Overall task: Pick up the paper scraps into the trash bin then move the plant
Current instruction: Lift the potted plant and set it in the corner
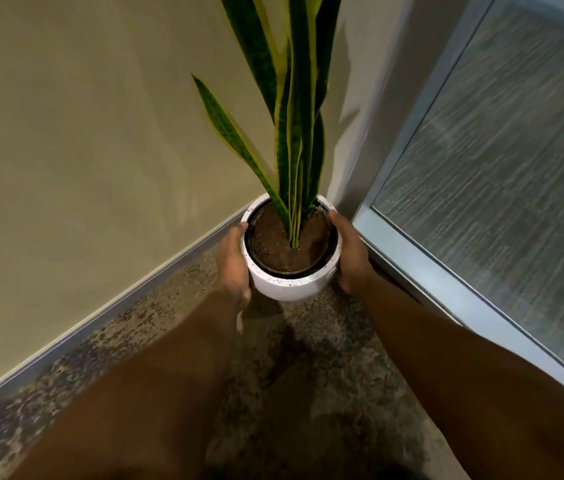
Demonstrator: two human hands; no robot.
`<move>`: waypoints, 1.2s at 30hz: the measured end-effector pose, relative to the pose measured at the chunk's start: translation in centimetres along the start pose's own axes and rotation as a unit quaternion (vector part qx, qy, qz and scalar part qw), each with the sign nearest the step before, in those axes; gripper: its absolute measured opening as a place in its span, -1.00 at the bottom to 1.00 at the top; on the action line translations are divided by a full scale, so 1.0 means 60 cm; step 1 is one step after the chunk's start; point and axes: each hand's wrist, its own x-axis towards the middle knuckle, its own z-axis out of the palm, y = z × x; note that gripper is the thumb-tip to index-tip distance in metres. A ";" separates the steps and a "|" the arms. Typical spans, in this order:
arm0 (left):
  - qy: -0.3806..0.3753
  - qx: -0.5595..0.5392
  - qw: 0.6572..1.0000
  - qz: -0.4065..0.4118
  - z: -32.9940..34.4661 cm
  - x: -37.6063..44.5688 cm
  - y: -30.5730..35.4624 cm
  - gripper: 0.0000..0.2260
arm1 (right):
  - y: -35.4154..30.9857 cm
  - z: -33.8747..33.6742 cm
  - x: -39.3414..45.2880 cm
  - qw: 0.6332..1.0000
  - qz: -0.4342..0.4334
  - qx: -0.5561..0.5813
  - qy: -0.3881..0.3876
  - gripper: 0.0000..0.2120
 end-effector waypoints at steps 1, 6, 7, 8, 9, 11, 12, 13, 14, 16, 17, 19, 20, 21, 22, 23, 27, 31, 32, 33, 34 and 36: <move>-0.007 0.003 1.000 -0.001 -0.002 0.010 -0.005 -0.35 | 0.004 -0.002 0.004 1.000 0.004 0.007 0.003 -0.41; -0.039 0.029 0.999 0.006 -0.009 0.050 -0.005 -0.38 | 0.022 -0.003 0.026 1.000 0.005 0.026 -0.001 -0.55; -0.035 0.030 0.999 0.008 -0.010 0.057 -0.004 -0.38 | 0.020 -0.001 0.029 1.000 0.002 0.031 -0.002 -0.58; -0.035 0.031 0.999 0.012 -0.009 0.061 -0.003 -0.38 | 0.018 0.001 0.032 0.999 -0.001 0.034 -0.003 -0.61; -0.038 0.031 0.999 0.013 -0.009 0.066 -0.003 -0.39 | 0.016 0.003 0.035 0.999 -0.002 0.035 -0.008 -0.64; -0.045 0.022 0.999 0.009 -0.014 0.073 -0.006 -0.39 | 0.019 0.006 0.041 1.000 0.001 0.030 -0.009 -0.64; -0.046 0.020 0.999 0.007 -0.015 0.075 -0.008 -0.40 | 0.023 0.007 0.044 1.000 0.003 0.030 -0.004 -0.61; -0.049 0.017 0.999 0.006 -0.015 0.077 -0.011 -0.42 | 0.028 0.007 0.047 0.999 0.007 0.032 0.003 -0.58; -0.049 0.016 0.999 0.006 -0.014 0.078 -0.013 -0.45 | 0.034 0.006 0.050 0.999 0.010 0.036 0.011 -0.56; -0.047 0.014 0.999 0.006 -0.011 0.082 -0.015 -0.48 | 0.044 0.005 0.058 0.999 0.008 0.040 0.024 -0.57; -0.043 0.014 0.999 0.007 -0.009 0.085 -0.016 -0.48 | 0.047 0.005 0.063 0.999 0.005 0.040 0.028 -0.58; -0.041 0.018 0.999 0.014 -0.008 0.093 -0.017 -0.45 | 0.048 0.003 0.071 0.999 -0.004 0.042 0.029 -0.61; -0.039 0.022 0.999 0.017 -0.008 0.098 -0.019 -0.43 | 0.047 0.003 0.074 0.998 -0.006 0.045 0.031 -0.63; -0.037 0.028 0.999 0.019 -0.008 0.103 -0.020 -0.42 | 0.046 0.004 0.075 0.998 -0.008 0.048 0.031 -0.64; -0.036 0.033 0.999 0.021 -0.008 0.107 -0.020 -0.42 | 0.046 0.004 0.077 0.998 -0.010 0.051 0.029 -0.64; -0.036 0.035 0.998 0.022 -0.007 0.111 -0.020 -0.41 | 0.047 0.004 0.080 0.998 -0.013 0.052 0.026 -0.63; -0.034 0.039 0.998 0.022 -0.001 0.122 -0.016 -0.40 | 0.044 0.004 0.092 0.998 -0.009 0.054 0.027 -0.58; -0.034 0.033 0.999 0.024 0.004 0.122 -0.010 -0.39 | 0.041 0.009 0.103 0.999 -0.009 0.019 0.048 -0.48; -0.033 0.033 0.999 0.022 0.006 0.123 -0.008 -0.38 | 0.040 0.011 0.106 0.999 -0.008 0.013 0.052 -0.43; -0.030 0.030 0.999 0.022 0.007 0.124 -0.006 -0.37 | 0.042 0.011 0.112 0.999 -0.005 0.007 0.053 -0.38; -0.025 0.032 0.999 0.021 0.008 0.126 -0.005 -0.35 | 0.044 0.010 0.116 0.998 -0.002 0.005 0.055 -0.33; -0.011 0.035 0.999 0.020 0.010 0.127 -0.006 -0.34 | 0.043 0.010 0.119 0.998 0.001 0.003 0.059 -0.28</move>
